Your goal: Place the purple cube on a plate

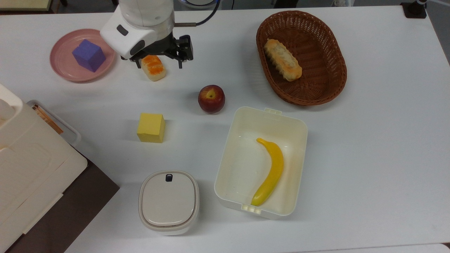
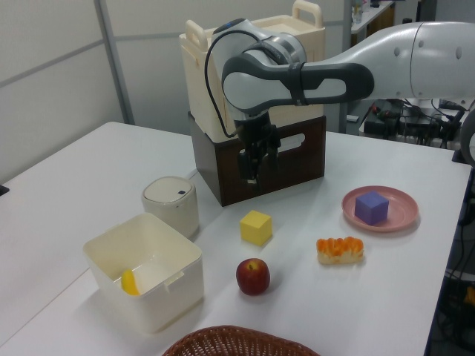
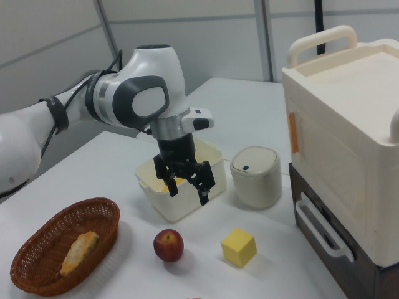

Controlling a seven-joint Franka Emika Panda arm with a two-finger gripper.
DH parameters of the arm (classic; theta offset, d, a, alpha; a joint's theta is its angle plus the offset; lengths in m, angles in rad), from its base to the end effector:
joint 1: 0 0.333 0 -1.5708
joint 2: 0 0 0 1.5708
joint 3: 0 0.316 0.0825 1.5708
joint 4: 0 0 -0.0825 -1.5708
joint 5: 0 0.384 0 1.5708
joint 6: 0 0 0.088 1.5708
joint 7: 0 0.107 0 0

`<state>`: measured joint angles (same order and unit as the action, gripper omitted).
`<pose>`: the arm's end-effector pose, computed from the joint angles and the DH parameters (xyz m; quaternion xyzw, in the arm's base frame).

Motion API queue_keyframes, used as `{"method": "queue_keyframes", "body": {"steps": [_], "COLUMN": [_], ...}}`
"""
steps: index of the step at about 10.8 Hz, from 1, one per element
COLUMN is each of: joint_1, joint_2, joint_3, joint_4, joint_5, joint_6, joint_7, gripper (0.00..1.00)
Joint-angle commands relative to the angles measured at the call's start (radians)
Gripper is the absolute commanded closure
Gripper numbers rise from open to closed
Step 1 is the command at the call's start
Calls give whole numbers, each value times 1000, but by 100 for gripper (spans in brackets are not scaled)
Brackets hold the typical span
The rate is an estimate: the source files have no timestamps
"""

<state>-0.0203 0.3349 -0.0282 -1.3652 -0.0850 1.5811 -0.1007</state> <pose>0.6469 -0.0377 0.5205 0.9967 0.0295 -0.0627 0.0425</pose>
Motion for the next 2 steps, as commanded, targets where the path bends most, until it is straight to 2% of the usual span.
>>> {"method": "queue_keyframes", "body": {"steps": [1, 2], "joint_1": [3, 6], "joint_2": [-42, -42], "joint_3": [1, -1], "joint_4": [-38, -38], "joint_5": [14, -1], "joint_6": [17, 25], "joint_7": [27, 26], "gripper": [0, 0]}}
